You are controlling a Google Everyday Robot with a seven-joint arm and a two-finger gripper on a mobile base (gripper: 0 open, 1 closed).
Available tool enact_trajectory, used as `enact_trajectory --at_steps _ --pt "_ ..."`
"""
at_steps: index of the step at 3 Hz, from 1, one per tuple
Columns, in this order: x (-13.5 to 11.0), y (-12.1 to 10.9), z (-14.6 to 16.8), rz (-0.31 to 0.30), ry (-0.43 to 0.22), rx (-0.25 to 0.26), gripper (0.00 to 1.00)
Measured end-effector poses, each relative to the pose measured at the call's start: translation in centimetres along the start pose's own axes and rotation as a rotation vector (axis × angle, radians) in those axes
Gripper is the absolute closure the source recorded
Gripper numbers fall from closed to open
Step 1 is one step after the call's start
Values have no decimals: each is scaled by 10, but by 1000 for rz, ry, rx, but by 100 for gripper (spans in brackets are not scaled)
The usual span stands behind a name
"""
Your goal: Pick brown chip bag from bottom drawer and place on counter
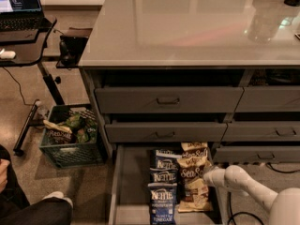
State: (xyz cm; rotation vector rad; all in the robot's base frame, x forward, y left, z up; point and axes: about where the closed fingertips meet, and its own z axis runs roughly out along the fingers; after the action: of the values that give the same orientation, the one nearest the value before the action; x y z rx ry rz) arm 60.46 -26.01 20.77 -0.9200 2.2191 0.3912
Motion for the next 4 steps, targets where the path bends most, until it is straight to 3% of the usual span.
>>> enact_trajectory --at_steps 1,4 --pt "0 0 0 0 0 0 19" --pt "0 0 0 0 0 0 89"
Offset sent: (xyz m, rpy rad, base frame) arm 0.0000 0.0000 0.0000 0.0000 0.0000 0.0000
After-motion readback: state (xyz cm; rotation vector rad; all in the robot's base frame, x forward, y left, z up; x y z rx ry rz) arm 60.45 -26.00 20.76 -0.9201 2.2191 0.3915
